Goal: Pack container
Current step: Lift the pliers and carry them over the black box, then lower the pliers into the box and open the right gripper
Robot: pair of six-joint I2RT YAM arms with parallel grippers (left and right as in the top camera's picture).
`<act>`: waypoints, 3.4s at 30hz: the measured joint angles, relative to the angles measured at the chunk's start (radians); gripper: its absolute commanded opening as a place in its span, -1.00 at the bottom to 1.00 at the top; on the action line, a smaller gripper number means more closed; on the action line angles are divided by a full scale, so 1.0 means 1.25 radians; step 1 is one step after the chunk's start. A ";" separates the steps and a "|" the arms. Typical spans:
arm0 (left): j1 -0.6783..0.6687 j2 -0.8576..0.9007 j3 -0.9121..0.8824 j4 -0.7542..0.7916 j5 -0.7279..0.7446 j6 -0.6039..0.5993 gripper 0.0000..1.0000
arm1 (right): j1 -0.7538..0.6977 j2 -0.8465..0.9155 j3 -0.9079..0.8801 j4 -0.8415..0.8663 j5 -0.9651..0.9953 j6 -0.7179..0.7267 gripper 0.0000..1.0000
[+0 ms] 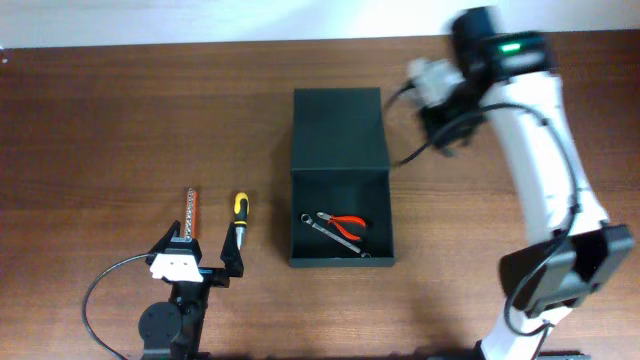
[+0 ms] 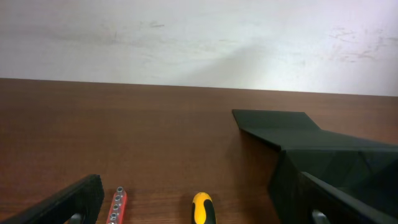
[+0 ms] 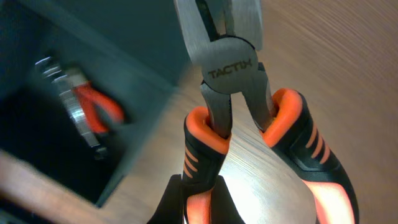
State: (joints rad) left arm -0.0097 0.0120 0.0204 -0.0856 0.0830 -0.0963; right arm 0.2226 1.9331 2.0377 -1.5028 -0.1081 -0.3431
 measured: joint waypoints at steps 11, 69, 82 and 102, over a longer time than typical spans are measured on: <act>0.000 0.000 0.000 0.000 0.000 0.000 0.98 | 0.299 0.000 0.000 0.018 -0.008 0.009 -0.92; 0.000 0.000 0.000 0.000 0.000 0.000 0.98 | 0.336 0.001 -0.542 0.393 -0.021 0.296 -0.93; 0.000 0.000 0.000 0.000 0.000 0.000 0.98 | 0.336 0.001 -0.546 0.418 -0.027 0.300 -0.08; 0.000 -0.001 0.000 0.001 0.000 0.000 0.99 | 0.316 -0.002 0.040 0.025 0.045 0.287 0.98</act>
State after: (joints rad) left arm -0.0097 0.0109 0.0204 -0.0849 0.0830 -0.0963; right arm 0.6170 1.9308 2.0880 -1.4719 -0.0513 0.0158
